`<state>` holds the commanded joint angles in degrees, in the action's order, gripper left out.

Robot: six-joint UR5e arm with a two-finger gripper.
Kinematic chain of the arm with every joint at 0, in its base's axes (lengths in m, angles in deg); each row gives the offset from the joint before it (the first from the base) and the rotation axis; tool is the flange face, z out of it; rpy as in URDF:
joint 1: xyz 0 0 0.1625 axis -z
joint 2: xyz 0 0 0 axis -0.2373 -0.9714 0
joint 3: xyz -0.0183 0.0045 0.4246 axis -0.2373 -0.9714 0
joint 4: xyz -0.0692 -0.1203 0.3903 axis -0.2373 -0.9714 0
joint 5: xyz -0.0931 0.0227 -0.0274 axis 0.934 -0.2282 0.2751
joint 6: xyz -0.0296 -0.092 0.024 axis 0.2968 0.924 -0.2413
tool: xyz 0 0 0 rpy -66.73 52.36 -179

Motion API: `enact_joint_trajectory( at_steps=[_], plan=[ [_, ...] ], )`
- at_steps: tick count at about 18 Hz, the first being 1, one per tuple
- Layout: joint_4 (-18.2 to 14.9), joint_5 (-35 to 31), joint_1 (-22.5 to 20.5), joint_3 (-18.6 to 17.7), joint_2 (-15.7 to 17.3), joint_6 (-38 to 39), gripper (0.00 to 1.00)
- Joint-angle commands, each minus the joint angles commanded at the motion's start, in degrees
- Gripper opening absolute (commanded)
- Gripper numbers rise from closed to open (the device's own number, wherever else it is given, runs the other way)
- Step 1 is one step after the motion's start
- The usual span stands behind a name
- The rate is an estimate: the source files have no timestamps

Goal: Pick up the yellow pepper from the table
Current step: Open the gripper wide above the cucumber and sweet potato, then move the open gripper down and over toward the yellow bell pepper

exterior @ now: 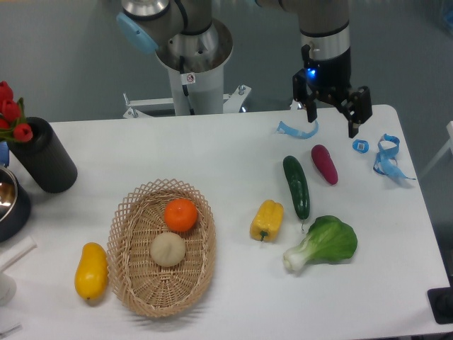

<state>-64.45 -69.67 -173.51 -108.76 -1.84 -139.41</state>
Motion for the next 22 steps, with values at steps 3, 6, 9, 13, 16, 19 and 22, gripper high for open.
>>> enact_joint_trajectory(
  at_steps=[3,6,9,13,16,19,22],
  plan=[
    [-0.09,0.88,-0.7,-0.35,-0.09,1.92,1.0],
    [0.17,2.1,-0.7,-0.62,-0.26,11.4,1.0],
    [0.09,7.02,-0.71,-0.62,-0.35,16.94,1.0],
    [0.44,6.86,0.44,-2.29,-2.19,25.13,1.0],
    [0.35,7.21,0.61,-2.02,-3.07,25.92,1.0],
    [0.35,9.49,1.05,-2.29,-5.18,31.54,1.0],
    [0.53,13.08,2.19,-1.76,-9.65,33.49,1.0]
  ],
)
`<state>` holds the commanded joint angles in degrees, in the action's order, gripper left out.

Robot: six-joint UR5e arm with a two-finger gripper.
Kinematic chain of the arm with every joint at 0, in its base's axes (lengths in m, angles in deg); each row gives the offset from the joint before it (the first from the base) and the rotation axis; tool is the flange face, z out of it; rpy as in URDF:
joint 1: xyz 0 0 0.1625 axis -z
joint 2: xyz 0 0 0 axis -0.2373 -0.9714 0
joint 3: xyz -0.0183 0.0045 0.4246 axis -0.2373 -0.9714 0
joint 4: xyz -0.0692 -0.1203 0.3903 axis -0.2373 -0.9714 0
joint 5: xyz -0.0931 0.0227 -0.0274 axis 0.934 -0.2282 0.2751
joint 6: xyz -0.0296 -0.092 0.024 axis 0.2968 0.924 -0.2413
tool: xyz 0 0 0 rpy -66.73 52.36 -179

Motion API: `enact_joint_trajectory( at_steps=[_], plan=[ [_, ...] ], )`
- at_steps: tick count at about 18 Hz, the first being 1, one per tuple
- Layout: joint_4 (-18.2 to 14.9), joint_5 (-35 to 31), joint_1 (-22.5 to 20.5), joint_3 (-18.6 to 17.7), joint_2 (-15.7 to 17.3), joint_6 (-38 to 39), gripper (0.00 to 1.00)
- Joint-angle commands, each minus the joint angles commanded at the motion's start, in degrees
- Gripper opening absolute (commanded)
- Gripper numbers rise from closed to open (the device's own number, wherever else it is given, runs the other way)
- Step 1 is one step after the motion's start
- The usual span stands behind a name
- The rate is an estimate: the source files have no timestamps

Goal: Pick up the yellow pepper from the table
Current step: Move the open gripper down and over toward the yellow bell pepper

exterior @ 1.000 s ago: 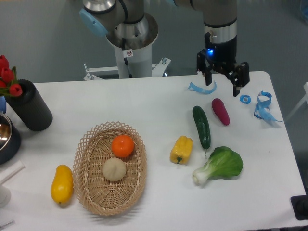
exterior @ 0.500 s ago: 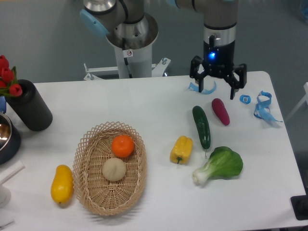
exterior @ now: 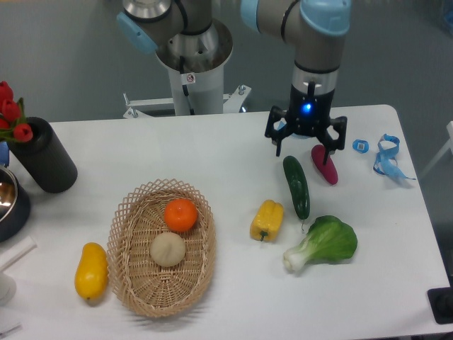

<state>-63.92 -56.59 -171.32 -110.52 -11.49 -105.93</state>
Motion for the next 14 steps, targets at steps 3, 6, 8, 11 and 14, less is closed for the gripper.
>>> enact_joint_trajectory(
  at_steps=[3,6,8,11,14],
  plan=[
    [0.44,0.72,1.67,0.09,-3.09,-0.35,1.0],
    [0.62,0.9,2.9,1.31,-5.99,-0.53,1.0],
    [0.7,0.9,3.26,1.84,-7.39,-0.62,1.0],
    [0.71,0.81,3.79,2.63,-8.54,-1.75,1.0],
    [0.79,0.81,3.78,2.81,-9.86,-2.55,1.0]
  ],
)
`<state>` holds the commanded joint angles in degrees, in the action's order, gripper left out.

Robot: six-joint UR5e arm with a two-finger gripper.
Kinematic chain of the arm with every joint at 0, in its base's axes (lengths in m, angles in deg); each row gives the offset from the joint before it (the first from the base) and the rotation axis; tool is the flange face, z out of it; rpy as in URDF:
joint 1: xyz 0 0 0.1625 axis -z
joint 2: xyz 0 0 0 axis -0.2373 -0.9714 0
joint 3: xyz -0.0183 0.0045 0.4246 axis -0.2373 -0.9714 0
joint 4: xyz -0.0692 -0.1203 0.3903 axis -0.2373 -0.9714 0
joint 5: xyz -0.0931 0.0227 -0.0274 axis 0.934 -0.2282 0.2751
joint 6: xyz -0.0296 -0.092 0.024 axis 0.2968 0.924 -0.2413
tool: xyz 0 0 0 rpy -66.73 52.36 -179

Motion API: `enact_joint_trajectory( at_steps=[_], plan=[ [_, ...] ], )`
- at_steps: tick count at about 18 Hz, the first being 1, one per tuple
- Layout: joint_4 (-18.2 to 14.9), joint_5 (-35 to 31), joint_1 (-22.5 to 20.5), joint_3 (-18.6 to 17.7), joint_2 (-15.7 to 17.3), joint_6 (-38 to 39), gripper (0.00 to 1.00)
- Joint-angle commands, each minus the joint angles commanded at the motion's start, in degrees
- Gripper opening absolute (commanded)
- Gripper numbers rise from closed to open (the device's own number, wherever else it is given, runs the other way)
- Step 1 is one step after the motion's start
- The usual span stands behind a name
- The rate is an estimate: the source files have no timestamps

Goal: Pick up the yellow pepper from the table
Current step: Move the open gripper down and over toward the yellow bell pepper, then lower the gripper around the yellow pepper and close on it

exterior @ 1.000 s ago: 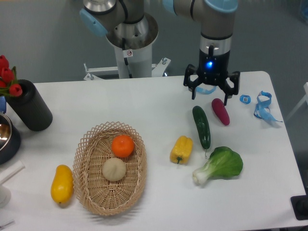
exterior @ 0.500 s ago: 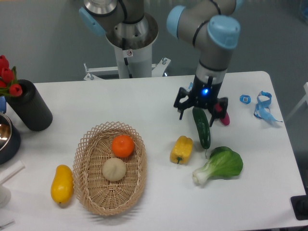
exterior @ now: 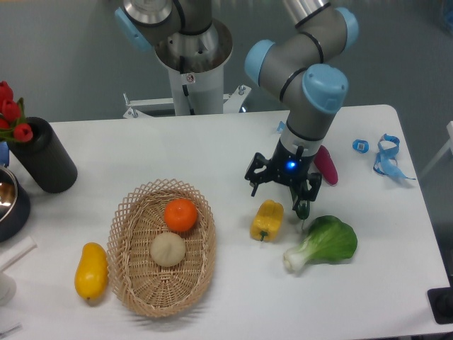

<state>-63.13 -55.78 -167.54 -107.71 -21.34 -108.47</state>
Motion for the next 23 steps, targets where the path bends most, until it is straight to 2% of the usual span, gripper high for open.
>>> enact_joint_trajectory(
  at_steps=[6,11,23],
  plan=[
    [0.26,-0.17,0.26,-0.09,-1.41,0.0,1.0],
    [2.37,-0.26,1.06,-0.09,-3.34,0.0,1.0],
    [2.72,-3.07,2.02,-0.53,-4.4,-0.7,1.0]
  ],
)
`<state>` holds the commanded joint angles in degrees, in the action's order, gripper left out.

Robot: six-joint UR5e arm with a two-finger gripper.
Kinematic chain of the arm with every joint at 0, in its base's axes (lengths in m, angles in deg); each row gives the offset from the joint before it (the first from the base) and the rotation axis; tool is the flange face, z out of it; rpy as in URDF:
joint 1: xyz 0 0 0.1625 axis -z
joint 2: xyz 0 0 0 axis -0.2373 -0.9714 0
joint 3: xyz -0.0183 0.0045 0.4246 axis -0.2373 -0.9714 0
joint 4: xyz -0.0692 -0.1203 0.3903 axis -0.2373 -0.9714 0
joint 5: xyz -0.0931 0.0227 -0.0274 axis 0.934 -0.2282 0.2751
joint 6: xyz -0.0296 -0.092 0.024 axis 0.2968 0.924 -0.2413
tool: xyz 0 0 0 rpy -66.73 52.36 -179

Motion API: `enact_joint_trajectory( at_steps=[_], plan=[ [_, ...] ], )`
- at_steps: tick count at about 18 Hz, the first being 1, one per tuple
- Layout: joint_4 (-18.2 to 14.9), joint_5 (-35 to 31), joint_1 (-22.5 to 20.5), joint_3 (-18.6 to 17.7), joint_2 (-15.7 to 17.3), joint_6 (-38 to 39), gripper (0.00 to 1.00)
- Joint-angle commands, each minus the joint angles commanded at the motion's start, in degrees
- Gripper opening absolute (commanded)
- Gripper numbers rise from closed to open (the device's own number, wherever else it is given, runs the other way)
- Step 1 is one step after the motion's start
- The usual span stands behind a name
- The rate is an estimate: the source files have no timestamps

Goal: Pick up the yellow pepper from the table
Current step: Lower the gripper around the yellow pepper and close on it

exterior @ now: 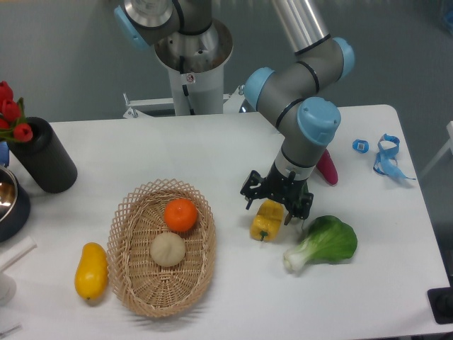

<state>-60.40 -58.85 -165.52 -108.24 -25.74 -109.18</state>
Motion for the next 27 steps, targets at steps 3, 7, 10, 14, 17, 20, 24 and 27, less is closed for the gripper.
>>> enact_joint_trajectory(
  at_steps=[3,7,10,14,17,20,24,27],
  plan=[
    [0.0,-0.97,0.53,-0.17,-0.09,-0.61,1.0],
    [0.35,-1.41,0.62,0.09,-0.53,-0.62,1.0],
    [0.79,-1.41,0.7,0.0,-0.7,-0.7,1.0],
    [0.88,-1.41,0.97,0.0,-0.79,-0.7,1.0],
    [0.88,-1.5,0.97,0.09,-0.88,-0.7,1.0],
    [0.97,-4.21,1.14,0.18,-1.06,-0.62,0.92],
    [1.58,-4.49,1.93,0.26,-1.41,-0.53,0.88],
    [1.58,-4.49,1.93,0.26,-1.41,-0.35,0.81]
  ],
)
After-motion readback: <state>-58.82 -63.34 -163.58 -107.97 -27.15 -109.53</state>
